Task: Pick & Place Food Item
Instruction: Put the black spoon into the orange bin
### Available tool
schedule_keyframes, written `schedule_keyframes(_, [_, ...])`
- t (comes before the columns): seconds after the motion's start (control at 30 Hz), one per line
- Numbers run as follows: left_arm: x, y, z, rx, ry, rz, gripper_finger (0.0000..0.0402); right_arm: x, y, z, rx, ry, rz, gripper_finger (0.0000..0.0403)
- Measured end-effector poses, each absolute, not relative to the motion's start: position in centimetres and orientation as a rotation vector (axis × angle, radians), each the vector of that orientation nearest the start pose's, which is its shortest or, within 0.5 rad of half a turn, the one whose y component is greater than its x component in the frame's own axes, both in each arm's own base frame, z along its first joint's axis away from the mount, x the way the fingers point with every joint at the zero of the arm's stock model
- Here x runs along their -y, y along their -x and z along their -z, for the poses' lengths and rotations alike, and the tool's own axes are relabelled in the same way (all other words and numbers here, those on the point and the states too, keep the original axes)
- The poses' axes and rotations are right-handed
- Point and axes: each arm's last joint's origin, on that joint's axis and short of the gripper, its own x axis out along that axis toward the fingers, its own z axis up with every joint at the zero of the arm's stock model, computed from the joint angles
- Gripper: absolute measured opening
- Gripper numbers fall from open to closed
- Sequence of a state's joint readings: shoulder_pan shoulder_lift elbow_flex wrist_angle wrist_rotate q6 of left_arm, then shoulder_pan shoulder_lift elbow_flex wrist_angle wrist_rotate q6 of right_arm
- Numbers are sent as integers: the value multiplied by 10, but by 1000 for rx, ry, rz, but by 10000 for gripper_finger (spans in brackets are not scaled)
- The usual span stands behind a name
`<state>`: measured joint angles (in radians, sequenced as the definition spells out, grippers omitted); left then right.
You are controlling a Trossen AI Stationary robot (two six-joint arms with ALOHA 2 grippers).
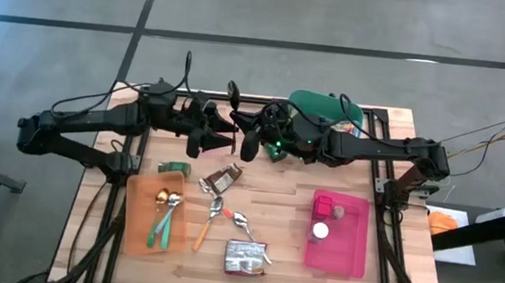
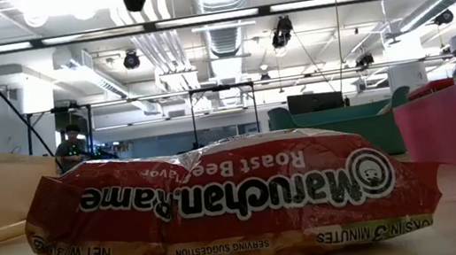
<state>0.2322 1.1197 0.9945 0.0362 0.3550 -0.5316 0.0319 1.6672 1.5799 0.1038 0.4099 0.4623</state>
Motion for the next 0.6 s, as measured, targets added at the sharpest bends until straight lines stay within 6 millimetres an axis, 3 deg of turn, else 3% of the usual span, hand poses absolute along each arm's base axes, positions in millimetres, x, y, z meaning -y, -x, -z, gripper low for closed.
schedule_keyframes(0.17, [-46,-249,-360,-127,557,103,291,-1,-391,-405,99,-454,351,9])
schedule_keyframes(0.27, [-46,-249,-360,-125,545,106,258,-1,-391,-406,101,-447,350,9])
schedule_keyframes(0.4, [-46,-249,-361,-107,502,116,176,-1,-391,-405,96,-441,341,9])
schedule_keyframes(0.6, [-46,-249,-362,-101,497,118,20,-2,-391,-406,98,-446,316,9])
